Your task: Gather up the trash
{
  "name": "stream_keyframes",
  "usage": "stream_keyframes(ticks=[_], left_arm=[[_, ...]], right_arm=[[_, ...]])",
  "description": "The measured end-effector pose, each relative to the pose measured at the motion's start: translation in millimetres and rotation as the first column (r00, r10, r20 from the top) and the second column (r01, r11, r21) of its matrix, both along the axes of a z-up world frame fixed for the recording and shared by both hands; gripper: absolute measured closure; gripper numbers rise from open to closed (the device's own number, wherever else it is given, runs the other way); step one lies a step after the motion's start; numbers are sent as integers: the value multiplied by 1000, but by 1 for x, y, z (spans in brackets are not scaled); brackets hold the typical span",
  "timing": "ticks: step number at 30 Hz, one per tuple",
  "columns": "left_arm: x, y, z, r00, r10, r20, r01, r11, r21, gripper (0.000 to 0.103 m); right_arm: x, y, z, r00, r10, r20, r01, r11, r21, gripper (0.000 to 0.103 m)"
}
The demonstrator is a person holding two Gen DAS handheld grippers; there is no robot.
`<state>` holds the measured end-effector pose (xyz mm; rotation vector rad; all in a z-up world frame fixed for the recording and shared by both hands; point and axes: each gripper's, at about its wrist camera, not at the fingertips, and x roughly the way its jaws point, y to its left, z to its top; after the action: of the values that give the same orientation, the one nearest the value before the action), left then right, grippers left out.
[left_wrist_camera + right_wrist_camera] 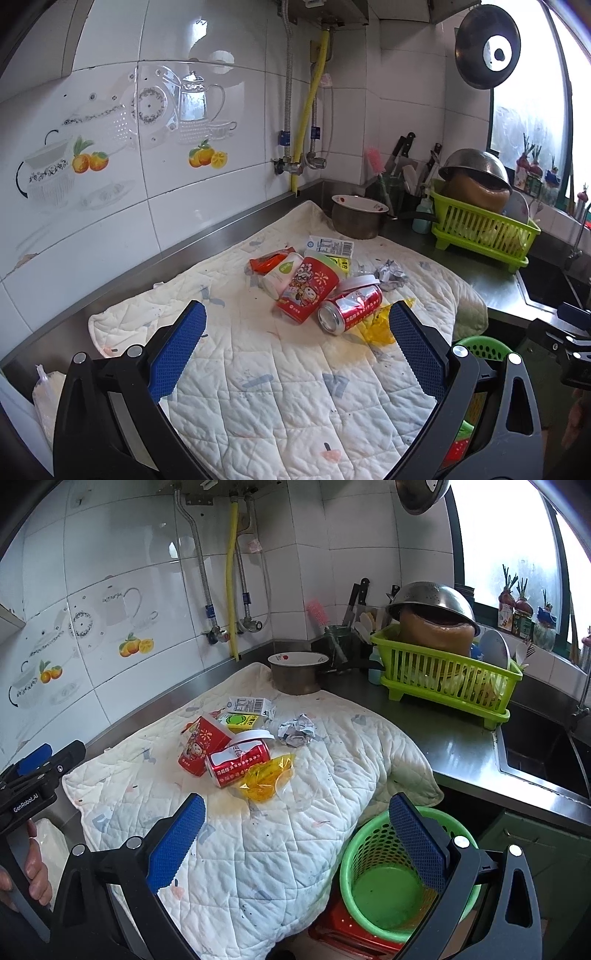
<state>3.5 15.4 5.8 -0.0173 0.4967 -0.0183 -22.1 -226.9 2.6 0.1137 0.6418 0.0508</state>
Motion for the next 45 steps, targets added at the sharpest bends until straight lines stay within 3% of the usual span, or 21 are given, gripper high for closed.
stream_keyframes(ticks=[45], left_arm=[[5,6,-5,1000,10,-18,-10,1000,-8,5]], right_arm=[[9,3,-6,1000,14,-4,-14,1000,11,6]])
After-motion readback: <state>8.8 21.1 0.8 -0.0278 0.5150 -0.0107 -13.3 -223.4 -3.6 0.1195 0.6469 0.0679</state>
